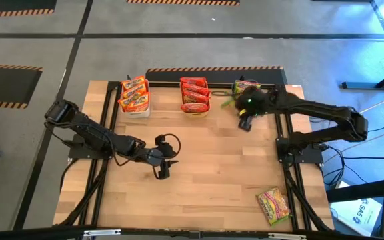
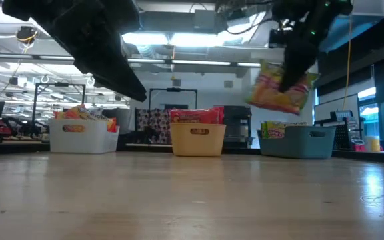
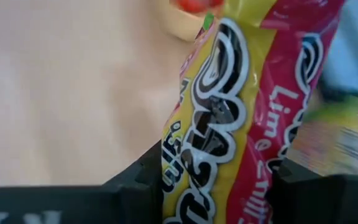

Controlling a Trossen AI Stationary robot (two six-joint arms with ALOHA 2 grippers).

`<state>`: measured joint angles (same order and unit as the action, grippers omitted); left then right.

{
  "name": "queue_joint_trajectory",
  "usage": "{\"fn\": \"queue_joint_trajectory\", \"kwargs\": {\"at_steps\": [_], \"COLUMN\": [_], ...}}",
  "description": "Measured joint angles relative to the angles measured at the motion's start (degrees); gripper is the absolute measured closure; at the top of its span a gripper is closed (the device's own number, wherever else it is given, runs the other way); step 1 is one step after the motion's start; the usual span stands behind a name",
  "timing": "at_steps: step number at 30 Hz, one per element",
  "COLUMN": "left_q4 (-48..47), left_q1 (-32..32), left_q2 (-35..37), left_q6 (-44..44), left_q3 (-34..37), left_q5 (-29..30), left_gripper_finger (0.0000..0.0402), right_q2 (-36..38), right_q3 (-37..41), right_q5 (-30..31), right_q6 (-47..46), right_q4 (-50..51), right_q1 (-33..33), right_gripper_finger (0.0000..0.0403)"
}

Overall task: Sort Maruchan noodles
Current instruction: Put the green noodle pack into the blue bin

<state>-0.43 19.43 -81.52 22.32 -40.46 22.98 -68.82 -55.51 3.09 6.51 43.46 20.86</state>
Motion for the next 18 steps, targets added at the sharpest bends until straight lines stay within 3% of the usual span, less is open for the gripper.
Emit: {"fn": "queue_joint_trajectory", "kwargs": {"at_steps": [4,7,18], "left_q4": [0.0,0.0,0.0], "left_q1": [0.0,0.0,0.0], "left_q2": [0.0,0.0,0.0], "left_q6": [-0.4,-0.4,-0.5], "left_q3": [0.0,0.0,0.0], "left_q5": [0.0,0.0,0.0], "left_gripper_finger": [0.0243,0.0243,0.0243], "right_q2": [2.4,2.4,-6.6], "right_q3": [0.0,0.0,0.0], "right_q5": [9.9,13.3,10.2], "right_q6": [8.5,16.5,23.9], "right_q4": [3.4,4.7,6.7], "right_q1": [4.6,7.8,18.8], "right_gripper_finger": [0.0269,0.0269,0.0269]}}
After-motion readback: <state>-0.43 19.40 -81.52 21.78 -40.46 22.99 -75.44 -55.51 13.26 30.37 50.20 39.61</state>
